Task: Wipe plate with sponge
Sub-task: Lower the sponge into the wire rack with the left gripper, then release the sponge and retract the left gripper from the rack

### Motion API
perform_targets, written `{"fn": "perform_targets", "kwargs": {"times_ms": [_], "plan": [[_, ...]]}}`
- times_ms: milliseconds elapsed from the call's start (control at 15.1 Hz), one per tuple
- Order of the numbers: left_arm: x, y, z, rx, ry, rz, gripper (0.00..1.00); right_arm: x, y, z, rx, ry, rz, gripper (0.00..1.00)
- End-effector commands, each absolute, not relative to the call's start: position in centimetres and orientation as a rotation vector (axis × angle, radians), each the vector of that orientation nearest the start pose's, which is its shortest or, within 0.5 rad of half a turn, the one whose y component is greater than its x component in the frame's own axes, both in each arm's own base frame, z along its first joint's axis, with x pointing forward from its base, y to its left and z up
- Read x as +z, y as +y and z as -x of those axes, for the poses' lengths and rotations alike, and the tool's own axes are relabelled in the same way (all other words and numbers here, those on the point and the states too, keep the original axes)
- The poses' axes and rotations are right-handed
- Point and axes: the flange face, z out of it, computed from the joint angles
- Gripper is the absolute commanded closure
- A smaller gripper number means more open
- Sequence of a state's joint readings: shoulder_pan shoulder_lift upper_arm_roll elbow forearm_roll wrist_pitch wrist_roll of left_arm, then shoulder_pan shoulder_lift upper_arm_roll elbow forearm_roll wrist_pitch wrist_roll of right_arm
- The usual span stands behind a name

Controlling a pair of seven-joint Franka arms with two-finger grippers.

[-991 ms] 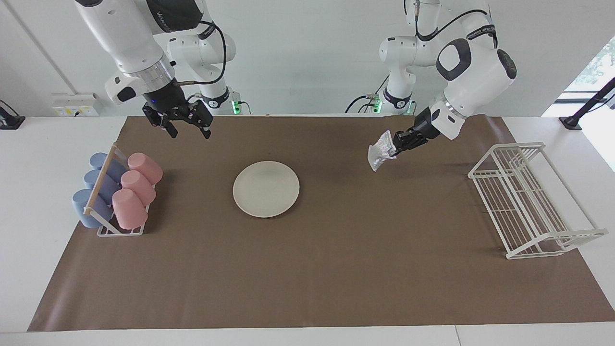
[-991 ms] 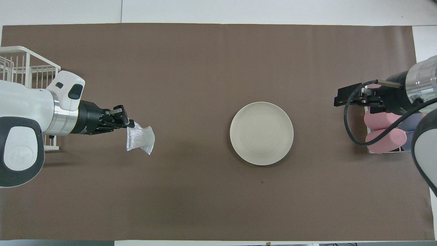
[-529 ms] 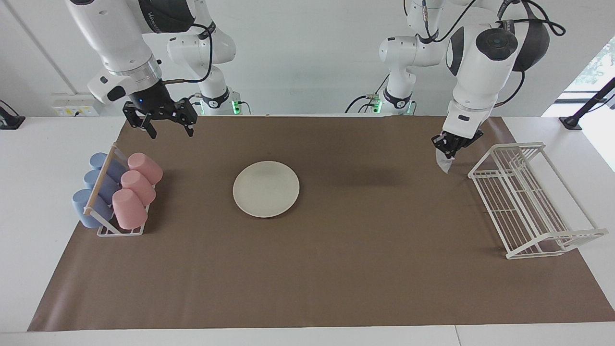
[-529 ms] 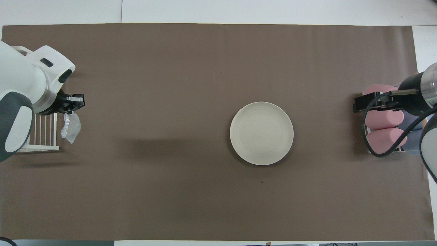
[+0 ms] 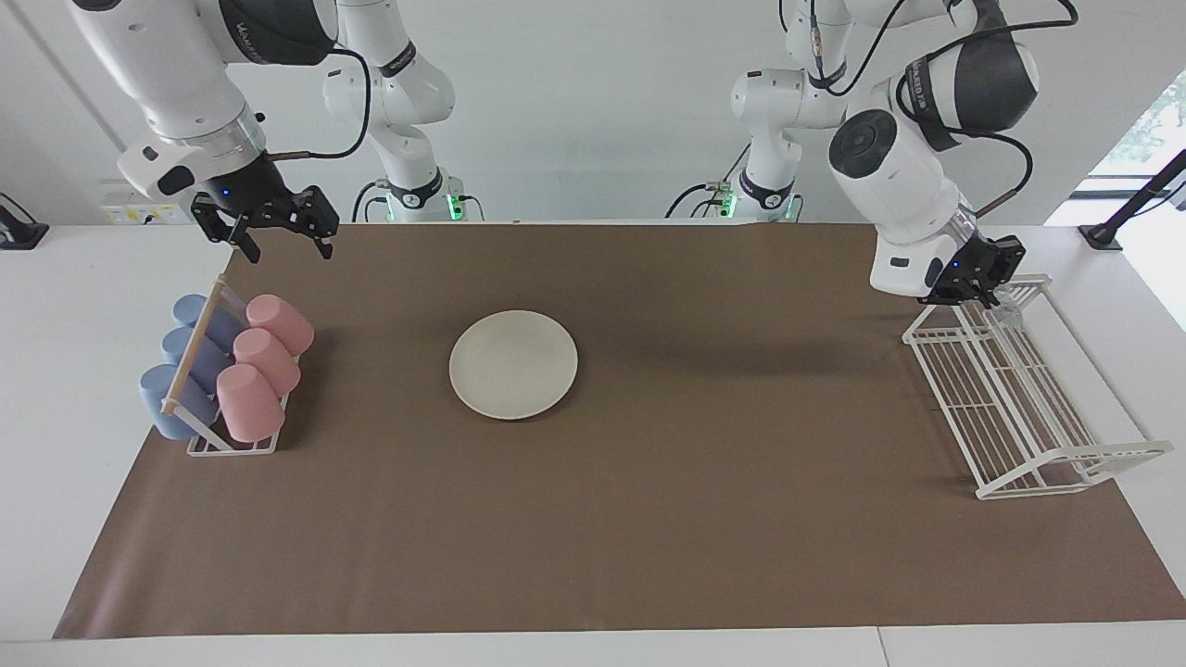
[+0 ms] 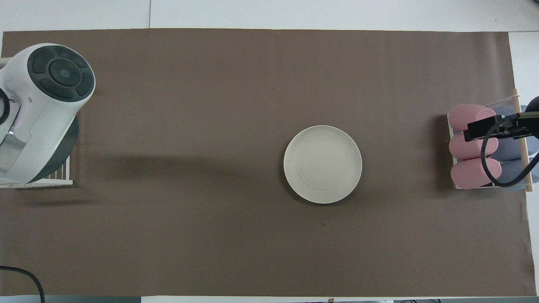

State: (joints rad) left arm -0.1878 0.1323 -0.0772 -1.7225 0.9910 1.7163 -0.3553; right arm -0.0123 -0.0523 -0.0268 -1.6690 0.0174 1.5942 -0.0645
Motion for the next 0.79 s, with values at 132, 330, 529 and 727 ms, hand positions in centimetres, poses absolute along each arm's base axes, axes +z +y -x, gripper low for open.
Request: {"fn": "perform_targets", "kwargs": {"times_ms": [132,330,529,727], "plan": [[48.3,-3.2,-63.5,-0.265,0.235,2.113,1.0,61.2,-4.0,-54.3,0.032,-0.041,3.13,0.0],[45.8,-1.8,-64.0,-0.288,0.21,2.15,1.0,61.2,-4.1,-54.3,0.035,-0.038,3.131,0.0],[44.2,-1.9,-63.9,-0.31,0.155,2.182,1.0,61.2,-4.0,-54.3,0.038,-0.041,3.134,0.0],[43.5,-1.9,-63.5,-0.307,0.125,2.2,1.0,61.3,-4.0,-54.2,0.037,-0.043,3.132,0.0]]}}
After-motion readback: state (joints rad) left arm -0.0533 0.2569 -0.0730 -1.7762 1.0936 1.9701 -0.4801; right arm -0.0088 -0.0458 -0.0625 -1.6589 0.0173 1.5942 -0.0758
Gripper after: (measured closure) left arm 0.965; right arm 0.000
